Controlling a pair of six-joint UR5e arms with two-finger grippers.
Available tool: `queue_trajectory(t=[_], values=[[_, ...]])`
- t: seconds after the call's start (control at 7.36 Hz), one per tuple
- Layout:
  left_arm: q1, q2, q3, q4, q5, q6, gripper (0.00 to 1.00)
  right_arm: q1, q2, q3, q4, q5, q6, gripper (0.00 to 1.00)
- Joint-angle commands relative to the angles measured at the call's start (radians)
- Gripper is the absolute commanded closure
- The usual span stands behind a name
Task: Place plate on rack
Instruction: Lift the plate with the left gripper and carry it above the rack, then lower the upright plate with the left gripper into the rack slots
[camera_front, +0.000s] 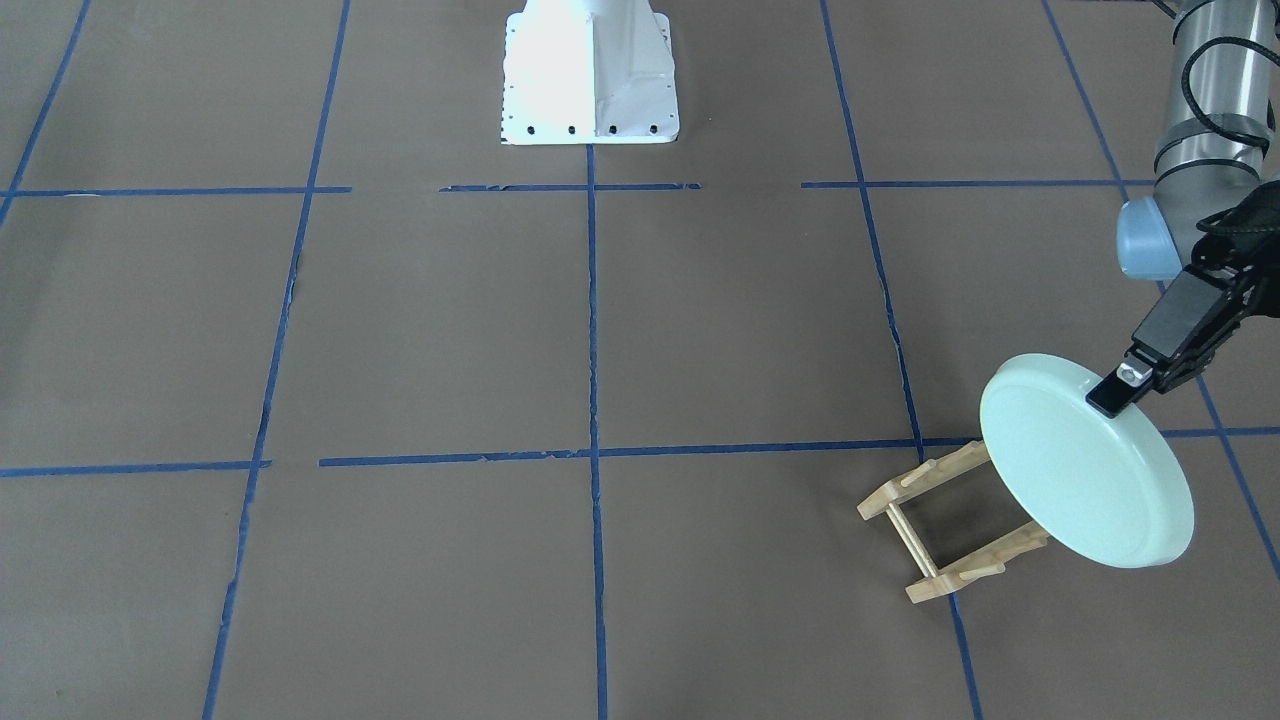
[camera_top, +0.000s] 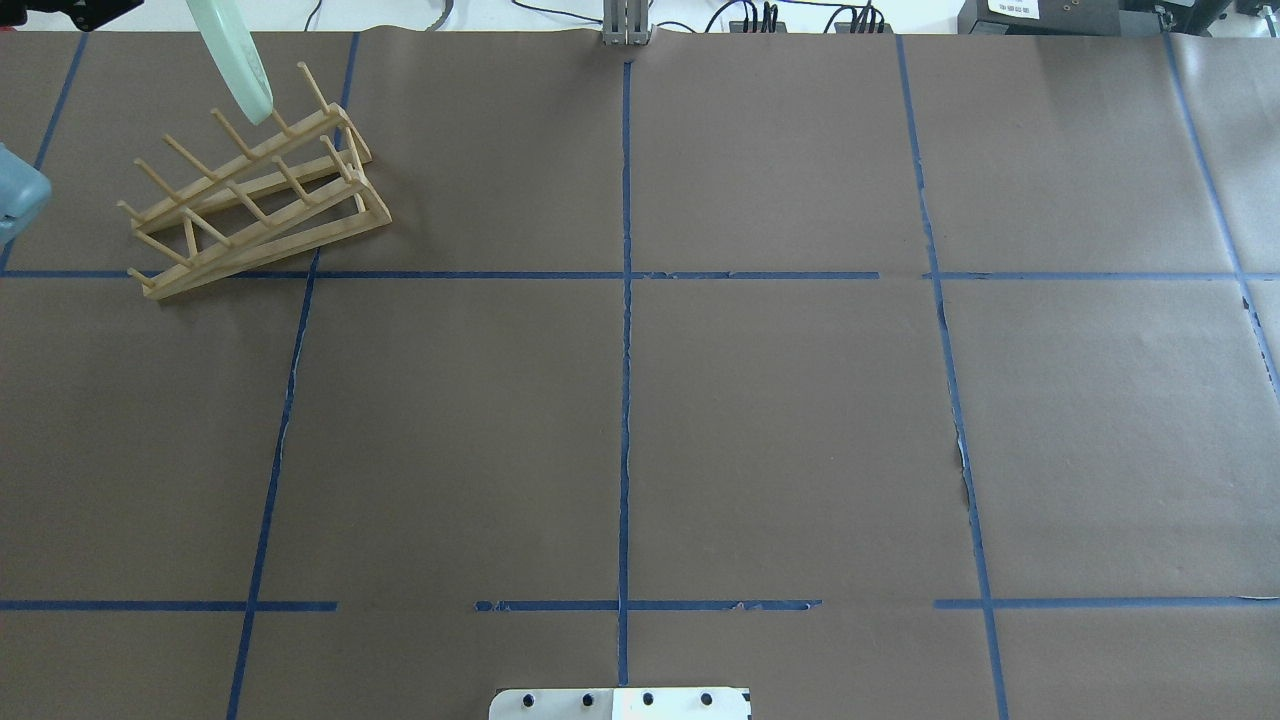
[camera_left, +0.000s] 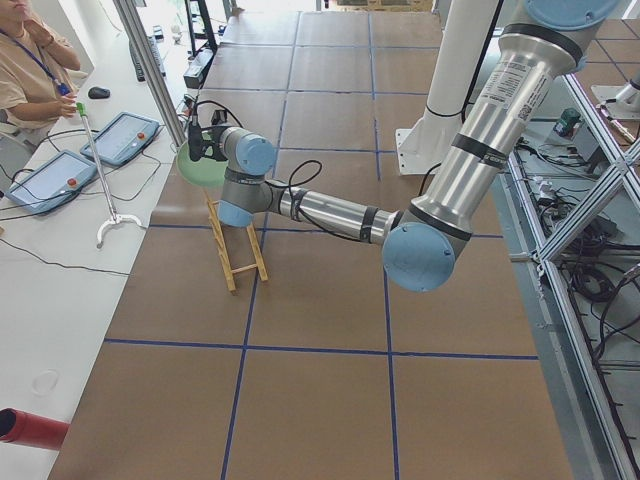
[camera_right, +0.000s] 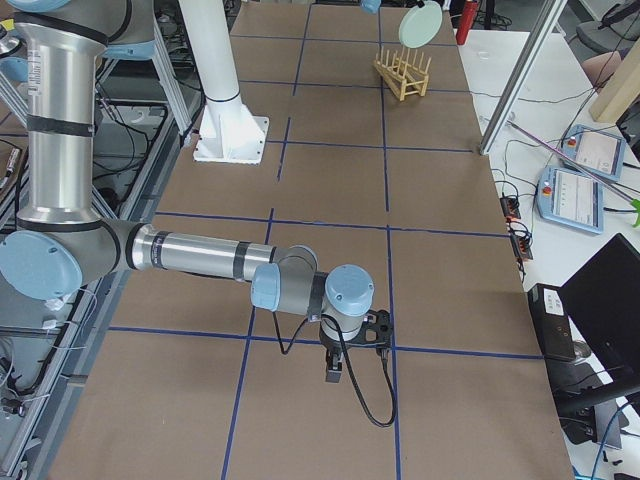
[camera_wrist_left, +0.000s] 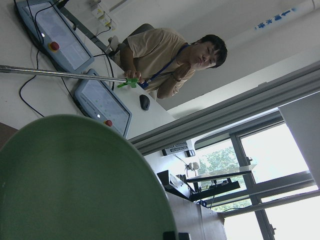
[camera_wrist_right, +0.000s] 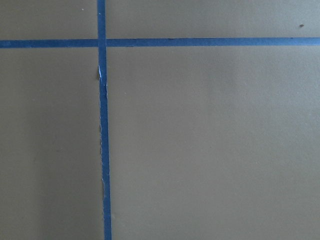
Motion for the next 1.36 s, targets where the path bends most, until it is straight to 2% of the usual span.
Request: queue_trajectory(t=[0.0, 0.68, 1.22], values=[[0.004, -0.005, 0.031, -0.003, -0.004, 0.014, 1.00, 0.000, 0.000, 0.000, -0.001, 0.000, 0.000, 0.00], [0.015, -0.066, 0.097, -0.003, 0.001, 0.041, 1.00, 0.000, 0.000, 0.000, 0.001, 0.000, 0.000, 0.00], [0.052, -0.068, 0.119, -0.004, 0.004, 0.054, 1.00, 0.000, 0.000, 0.000, -0.001, 0.000, 0.000, 0.00]])
